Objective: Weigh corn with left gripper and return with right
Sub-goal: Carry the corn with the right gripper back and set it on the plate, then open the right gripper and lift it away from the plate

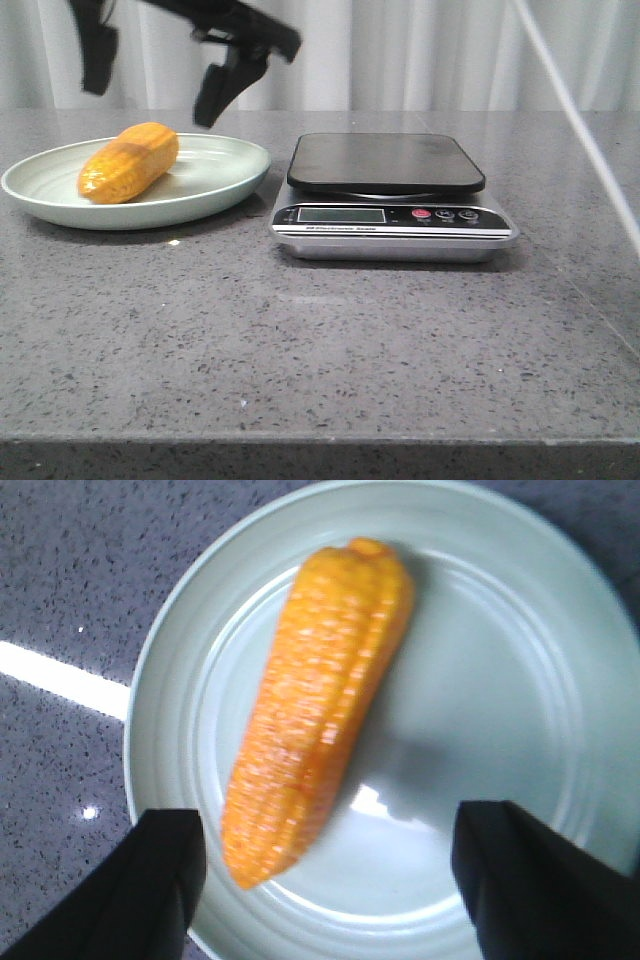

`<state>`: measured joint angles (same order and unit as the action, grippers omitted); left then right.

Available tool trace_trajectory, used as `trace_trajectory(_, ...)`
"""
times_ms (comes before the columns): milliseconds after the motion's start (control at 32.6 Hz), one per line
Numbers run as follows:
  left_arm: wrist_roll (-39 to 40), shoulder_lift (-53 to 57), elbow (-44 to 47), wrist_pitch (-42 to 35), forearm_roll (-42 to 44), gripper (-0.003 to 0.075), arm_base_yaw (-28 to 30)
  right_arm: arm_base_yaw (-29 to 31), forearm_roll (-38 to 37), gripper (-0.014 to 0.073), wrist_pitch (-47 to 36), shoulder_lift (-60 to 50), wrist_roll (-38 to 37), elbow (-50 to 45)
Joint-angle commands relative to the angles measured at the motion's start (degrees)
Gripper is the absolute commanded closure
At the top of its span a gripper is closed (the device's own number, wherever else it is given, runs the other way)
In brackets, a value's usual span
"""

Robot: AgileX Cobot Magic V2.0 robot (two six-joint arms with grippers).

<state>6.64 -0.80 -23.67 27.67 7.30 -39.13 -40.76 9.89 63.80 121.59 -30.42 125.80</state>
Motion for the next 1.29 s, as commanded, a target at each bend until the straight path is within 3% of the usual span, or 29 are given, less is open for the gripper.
trace_trajectory(0,0.1,-0.8,-1.3,-4.7,-0.1,0.0594,0.1,2.9,-1.2,-0.0011,1.8,-7.2,1.2,2.2)
trace_trajectory(276,0.1,-0.8,-1.3,-4.7,-0.1,0.0594,0.1,9.9,-6.7,-0.0011,13.3,-14.7,12.6,1.9)
trace_trajectory(522,0.1,-0.8,-1.3,-4.7,-0.1,0.0594,0.1,17.5,-7.4,-0.0010,12.1,-25.3,18.9,-10.0)
trace_trajectory(799,0.1,-0.8,-1.3,-4.7,-0.1,0.0594,0.1,22.2,-7.7,-0.0010,-2.9,-44.1,21.7,-36.6)
trace_trajectory(1259,0.1,-0.8,-1.3,-4.7,-0.1,0.0594,0.1,22.3,-12.4,-0.0010,-26.0,-81.0,21.9,-76.3)
